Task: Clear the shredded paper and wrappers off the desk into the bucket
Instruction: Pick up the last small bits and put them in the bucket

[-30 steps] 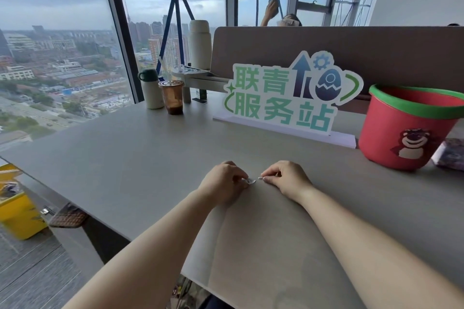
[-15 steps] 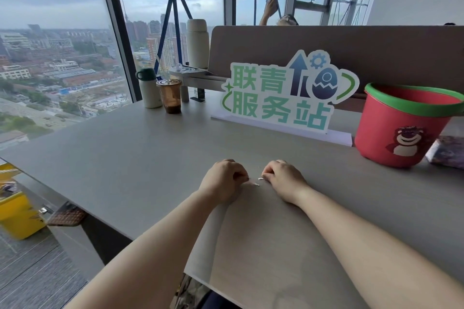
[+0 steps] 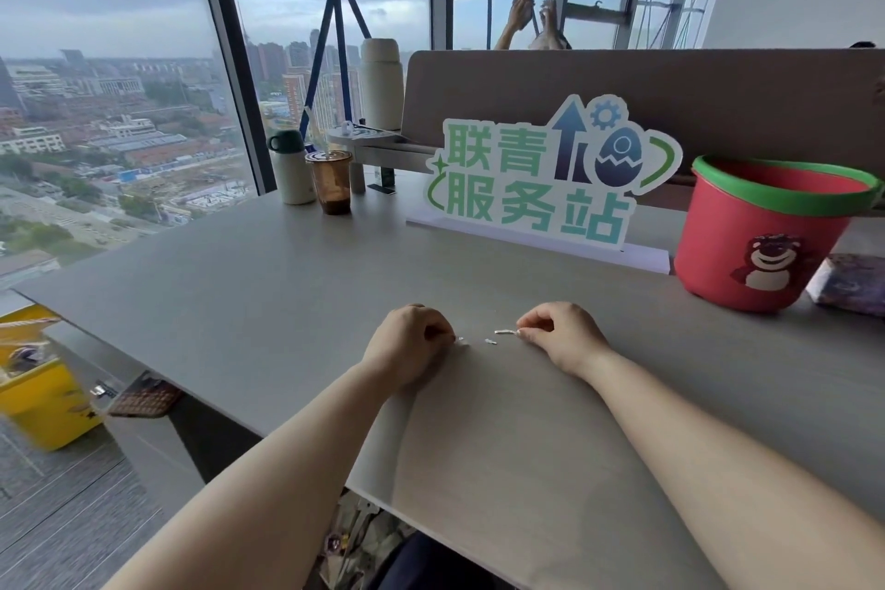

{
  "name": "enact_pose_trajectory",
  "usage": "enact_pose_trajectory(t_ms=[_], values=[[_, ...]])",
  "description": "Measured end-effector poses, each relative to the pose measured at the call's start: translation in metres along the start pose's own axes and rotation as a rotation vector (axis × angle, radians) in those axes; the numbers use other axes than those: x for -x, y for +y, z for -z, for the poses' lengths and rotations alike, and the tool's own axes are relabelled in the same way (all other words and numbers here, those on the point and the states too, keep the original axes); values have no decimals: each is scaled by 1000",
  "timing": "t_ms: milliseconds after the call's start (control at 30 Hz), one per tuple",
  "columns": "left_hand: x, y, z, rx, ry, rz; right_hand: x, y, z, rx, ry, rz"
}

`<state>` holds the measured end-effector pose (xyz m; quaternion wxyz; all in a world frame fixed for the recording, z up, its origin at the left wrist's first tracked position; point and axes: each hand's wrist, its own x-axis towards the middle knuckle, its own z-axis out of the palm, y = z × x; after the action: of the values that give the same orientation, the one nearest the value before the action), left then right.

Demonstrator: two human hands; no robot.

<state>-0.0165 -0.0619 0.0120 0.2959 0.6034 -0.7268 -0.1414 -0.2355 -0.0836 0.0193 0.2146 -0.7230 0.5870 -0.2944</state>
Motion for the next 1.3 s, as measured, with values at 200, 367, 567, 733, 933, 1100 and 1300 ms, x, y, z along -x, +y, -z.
enact_pose_trajectory(t_ms=[200, 367, 567, 733, 933, 1100, 1300], values=[[6, -3, -6, -11, 82, -2, -7, -2, -13, 13, 34, -29], [8, -3, -7, -32, 79, -17, -10, -2, -17, 133, 10, -64], [8, -2, -6, -30, 88, -23, -11, -7, -19, 64, 55, -23], [8, -2, -6, -31, 85, -26, -10, -9, -19, 89, -11, 35], [8, -3, -6, -40, 89, -24, -4, -9, -16, 87, -83, 58], [8, -2, -7, -43, 94, -27, -4, -13, -24, 39, -20, 47], [7, -1, -8, -17, 98, -28, -4, -18, -31, 30, 30, 66]])
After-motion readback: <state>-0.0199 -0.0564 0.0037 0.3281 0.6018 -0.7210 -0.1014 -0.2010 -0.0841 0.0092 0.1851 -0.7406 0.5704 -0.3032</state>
